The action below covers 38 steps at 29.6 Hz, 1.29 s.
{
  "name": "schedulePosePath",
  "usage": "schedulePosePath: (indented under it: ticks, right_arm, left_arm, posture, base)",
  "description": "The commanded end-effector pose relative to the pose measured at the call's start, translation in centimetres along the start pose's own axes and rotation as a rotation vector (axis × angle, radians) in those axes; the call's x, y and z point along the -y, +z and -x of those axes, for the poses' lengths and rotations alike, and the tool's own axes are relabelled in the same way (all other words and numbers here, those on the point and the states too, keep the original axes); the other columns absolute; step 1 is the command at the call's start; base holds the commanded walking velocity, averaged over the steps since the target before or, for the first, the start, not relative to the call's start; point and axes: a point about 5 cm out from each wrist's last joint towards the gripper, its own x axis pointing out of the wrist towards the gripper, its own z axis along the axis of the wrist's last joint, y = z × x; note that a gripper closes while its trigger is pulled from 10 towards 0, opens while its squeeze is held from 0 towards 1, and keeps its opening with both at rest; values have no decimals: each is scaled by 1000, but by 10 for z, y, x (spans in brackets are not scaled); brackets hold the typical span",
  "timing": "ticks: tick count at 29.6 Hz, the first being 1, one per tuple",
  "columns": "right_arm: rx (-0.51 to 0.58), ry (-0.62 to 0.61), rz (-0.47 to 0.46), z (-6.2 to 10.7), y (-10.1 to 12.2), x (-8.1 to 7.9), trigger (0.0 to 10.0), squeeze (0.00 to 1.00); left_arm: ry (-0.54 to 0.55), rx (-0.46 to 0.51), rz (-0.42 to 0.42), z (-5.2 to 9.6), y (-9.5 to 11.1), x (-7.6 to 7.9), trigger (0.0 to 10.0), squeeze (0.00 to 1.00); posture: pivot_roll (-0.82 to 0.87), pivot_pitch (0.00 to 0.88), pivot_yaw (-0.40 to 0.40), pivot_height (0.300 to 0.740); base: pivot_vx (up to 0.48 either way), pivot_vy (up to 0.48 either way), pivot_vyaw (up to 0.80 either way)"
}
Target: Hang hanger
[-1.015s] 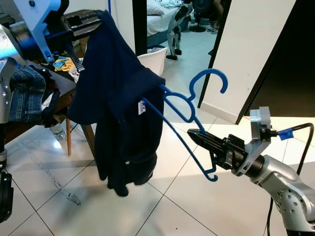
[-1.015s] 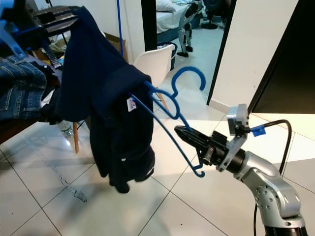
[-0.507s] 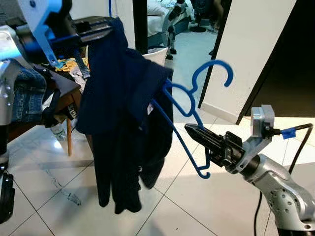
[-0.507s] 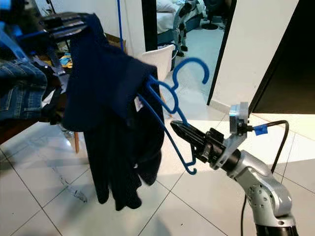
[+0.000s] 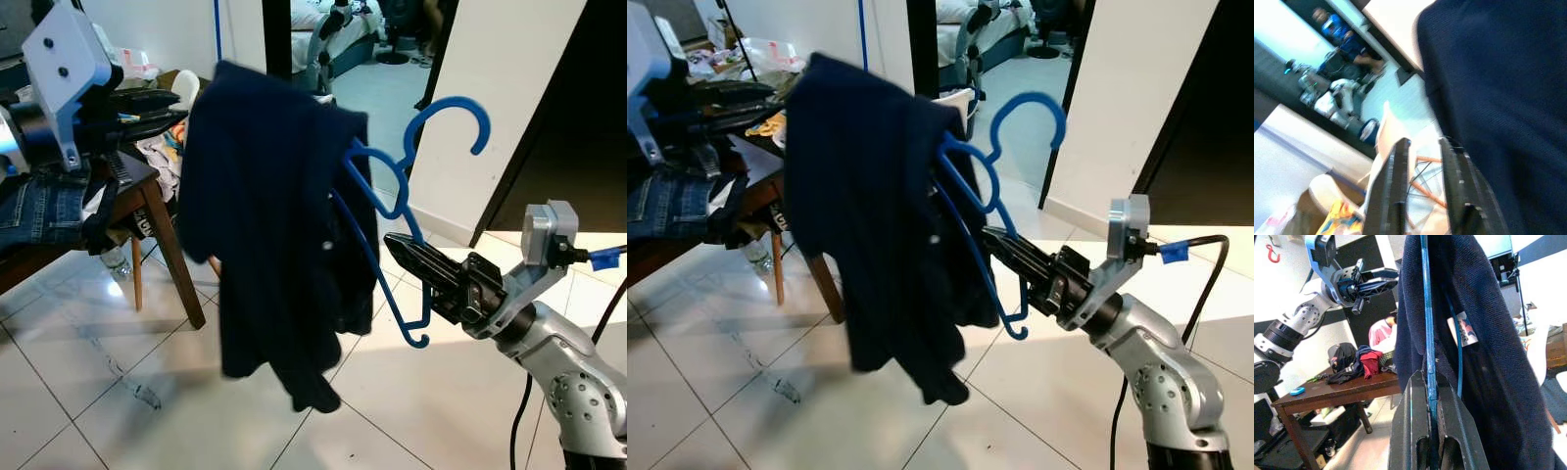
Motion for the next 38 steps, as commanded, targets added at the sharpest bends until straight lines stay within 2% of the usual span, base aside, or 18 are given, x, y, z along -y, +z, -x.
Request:
schedulePosePath:
  ticks: [1, 4, 7, 10, 11, 15, 16, 17, 18, 19, 20, 21, 22, 23, 27, 30, 36, 38]
  right_arm:
    - [46, 41, 32, -1, 13, -5, 10000, 0]
    - [5, 40, 49, 3, 13, -4, 10000, 0]
    - [-15, 40, 55, 4, 13, -4, 10000, 0]
    - [-120, 47, 83, 6, 5, -5, 10000, 0]
    - [-120, 47, 83, 6, 5, -5, 10000, 0]
    - [-254, 72, 128, 7, -2, -3, 10000, 0]
    - [-254, 72, 128, 7, -2, -3, 10000, 0]
    - [-288, 96, 147, 4, -3, -4, 10000, 0]
    - [-288, 96, 147, 4, -3, -4, 10000, 0]
    - [-313, 123, 164, 0, -4, -6, 10000, 0]
    - [-313, 123, 164, 0, -4, -6, 10000, 0]
    - [-329, 149, 182, -5, -4, -7, 10000, 0]
    - [-331, 166, 199, -10, -4, -8, 10000, 0]
    - [-329, 174, 209, -14, -3, -8, 10000, 0]
    - [-307, 183, 226, -21, -1, -8, 10000, 0]
    - [-289, 197, 239, -29, 0, -9, 10000, 0]
    - [-286, 222, 249, -35, -1, -12, 10000, 0]
    - [-285, 230, 252, -37, -1, -13, 10000, 0]
  left_arm:
    - [42, -42, -28, 9, -2, -8, 10000, 1000]
    - [121, -48, -33, 16, -2, -20, 10000, 1000]
    - [138, -33, -29, 17, 1, -23, 10000, 1000]
    - [135, 76, 12, 13, 18, -25, 10000, 1000]
    - [135, 76, 12, 13, 18, -25, 10000, 1000]
    - [8, 234, 100, -4, 41, -11, 10000, 1000]
    - [8, 234, 100, -4, 41, -11, 10000, 1000]
    - [-69, 253, 118, -11, 43, -2, 10000, 1000]
    - [-69, 253, 118, -11, 43, -2, 10000, 1000]
    - [-160, 249, 138, -19, 42, 9, 10000, 1000]
    - [-160, 249, 138, -19, 42, 9, 10000, 1000]
    - [-291, 228, 159, -24, 38, 25, 10000, 1000]
    - [-417, 202, 205, -28, 32, 39, 10000, 0]
    - [-493, 188, 239, -29, 29, 48, 10000, 0]
    - [-584, 133, 272, -32, 18, 60, 10000, 0]
    - [-726, 50, 307, -29, 3, 76, 10000, 0]
    - [-760, -23, 268, -26, -7, 82, 10000, 0]
    - [-763, -41, 255, -26, -9, 82, 9490, 0]
  posture:
    - [68, 95, 29, 740]
    - [65, 94, 26, 740]
    - [65, 94, 26, 740]
    - [67, 94, 26, 740]
    - [67, 94, 26, 740]
    - [70, 90, 22, 740]
    - [70, 90, 22, 740]
    - [70, 89, 24, 740]
    - [70, 89, 24, 740]
    - [70, 88, 25, 740]
    - [70, 88, 25, 740]
    - [71, 84, 30, 740]
    - [71, 83, 35, 740]
    - [71, 83, 35, 740]
    - [71, 80, 38, 740]
    - [69, 76, 42, 740]
    - [70, 73, 42, 740]
    - [72, 73, 43, 740]
  base:
    - [0, 0, 0]
    - [0, 0, 0]
    - [0, 0, 0]
    - [0, 0, 0]
    - [0, 0, 0]
    - [0, 0, 0]
    - [0, 0, 0]
    - [0, 0, 0]
    - [0, 0, 0]
    - [0, 0, 0]
    - [0, 0, 0]
    - [0, 0, 0]
    - [0, 0, 0]
    - [0, 0, 0]
    - [0, 0, 0]
    - [0, 0, 0]
    - [0, 0, 0]
    - [0, 0, 0]
